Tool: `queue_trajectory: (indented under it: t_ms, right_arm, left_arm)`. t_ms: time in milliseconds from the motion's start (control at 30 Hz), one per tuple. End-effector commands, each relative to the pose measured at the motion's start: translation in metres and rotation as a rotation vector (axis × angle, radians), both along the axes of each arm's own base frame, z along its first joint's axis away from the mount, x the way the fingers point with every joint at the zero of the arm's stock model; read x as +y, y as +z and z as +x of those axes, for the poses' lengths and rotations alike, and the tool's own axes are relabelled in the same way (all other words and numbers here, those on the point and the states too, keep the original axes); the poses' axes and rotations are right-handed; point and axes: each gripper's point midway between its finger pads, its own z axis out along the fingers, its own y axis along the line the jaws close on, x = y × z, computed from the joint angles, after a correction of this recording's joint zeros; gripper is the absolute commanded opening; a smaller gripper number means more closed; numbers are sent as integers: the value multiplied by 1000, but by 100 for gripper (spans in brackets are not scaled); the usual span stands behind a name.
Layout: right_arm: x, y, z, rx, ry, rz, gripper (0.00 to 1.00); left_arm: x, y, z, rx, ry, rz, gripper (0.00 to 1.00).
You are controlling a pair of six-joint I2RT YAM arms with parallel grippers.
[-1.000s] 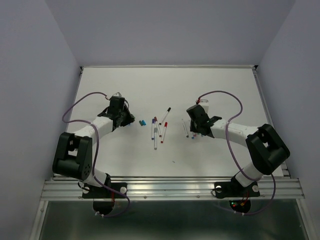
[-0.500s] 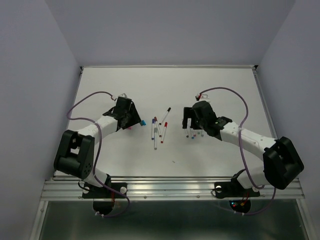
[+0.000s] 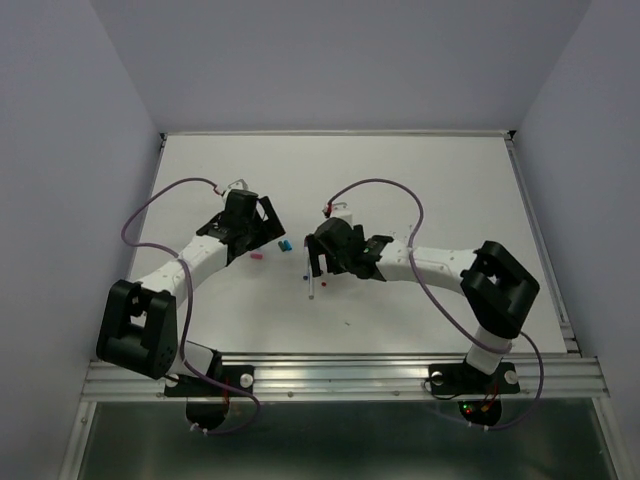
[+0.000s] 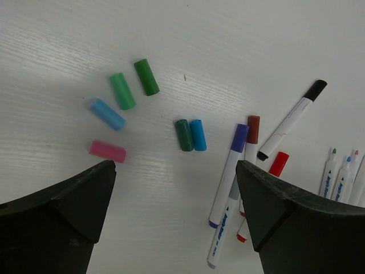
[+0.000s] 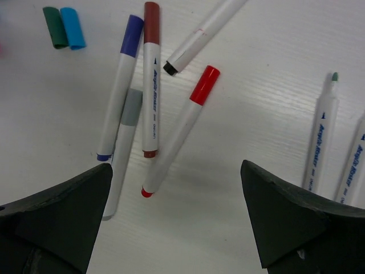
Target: Open the pen caps
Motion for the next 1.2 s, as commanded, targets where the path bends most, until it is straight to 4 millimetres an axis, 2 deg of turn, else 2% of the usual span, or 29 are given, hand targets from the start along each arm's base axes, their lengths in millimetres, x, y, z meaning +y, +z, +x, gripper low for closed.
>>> queue_trajectory:
  t_ms: [0, 133, 400, 600, 767, 800, 933, 1000, 1167]
  right_arm:
    - [8, -10, -1, 34, -31, -58, 100]
    - [18, -24, -13, 67, 6, -84, 100]
    - [-11, -45, -10, 56, -66, -232, 100]
    - [-20, -52, -11, 73, -98, -286, 100]
    - [-15, -52, -6, 58, -83, -285, 99]
    - [-11, -52, -6, 60, -71, -275, 95]
    - [1, -60, -6, 77, -40, -239, 89]
    - [2, -67, -8, 95, -37, -239, 85]
    - [2, -77, -9, 122, -43, -217, 81]
  left_arm:
    - [3, 22, 5, -59, 8, 16, 99]
    - [2, 21, 4, -64, 6, 9, 99]
    - [2, 27, 6, -82, 9, 2, 99]
    - [2, 26, 6, -78, 11, 1, 99]
    - [1, 28, 8, -81, 10, -1, 99]
    - [0, 27, 8, -76, 8, -2, 99]
    - [0, 28, 9, -78, 9, -1, 99]
    - [2, 28, 9, -79, 15, 4, 99]
    - [4, 31, 8, -80, 22, 16, 99]
